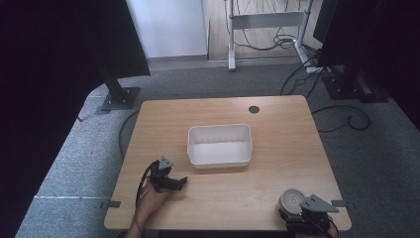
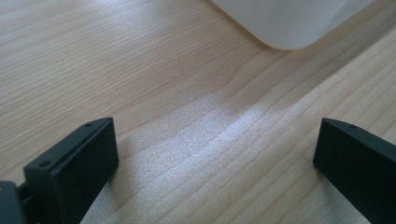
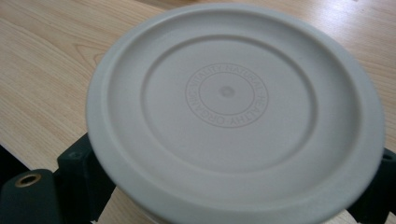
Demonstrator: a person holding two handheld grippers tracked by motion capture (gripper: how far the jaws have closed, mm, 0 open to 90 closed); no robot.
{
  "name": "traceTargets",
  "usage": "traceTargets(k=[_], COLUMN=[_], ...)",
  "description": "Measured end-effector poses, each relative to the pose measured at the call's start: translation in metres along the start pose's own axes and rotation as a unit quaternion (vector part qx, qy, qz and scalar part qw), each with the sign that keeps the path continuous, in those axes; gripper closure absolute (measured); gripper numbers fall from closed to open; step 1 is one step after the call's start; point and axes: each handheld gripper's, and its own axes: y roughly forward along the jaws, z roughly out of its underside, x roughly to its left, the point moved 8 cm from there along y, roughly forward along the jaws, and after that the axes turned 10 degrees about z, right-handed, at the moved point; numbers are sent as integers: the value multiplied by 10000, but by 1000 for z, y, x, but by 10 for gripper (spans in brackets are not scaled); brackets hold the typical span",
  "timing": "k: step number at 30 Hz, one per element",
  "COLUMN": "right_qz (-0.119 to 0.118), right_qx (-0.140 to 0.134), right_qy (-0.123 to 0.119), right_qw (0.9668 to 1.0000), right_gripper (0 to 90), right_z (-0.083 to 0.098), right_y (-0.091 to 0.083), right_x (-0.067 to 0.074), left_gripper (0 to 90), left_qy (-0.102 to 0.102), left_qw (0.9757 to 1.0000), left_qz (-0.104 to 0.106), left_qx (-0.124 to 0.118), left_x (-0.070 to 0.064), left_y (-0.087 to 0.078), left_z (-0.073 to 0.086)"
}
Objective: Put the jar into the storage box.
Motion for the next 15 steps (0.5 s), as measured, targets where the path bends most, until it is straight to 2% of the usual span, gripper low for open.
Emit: traceTargets(k=[4,15], right_qz=[101,130], right_qx=[-23,-57], right_qy=[22,106], right_qw=[9999,9998], right_gripper=[93,93], right_z=[-2,-12], right_y=[0,0], right_x=[0,0], left_gripper=[0,0], left_qy=[2,-1], left_qw=[10000,10000], left_qz=[0,-1], left_qx=[1,0], left_x=[0,0], left_y=[0,0], left_z=[0,0])
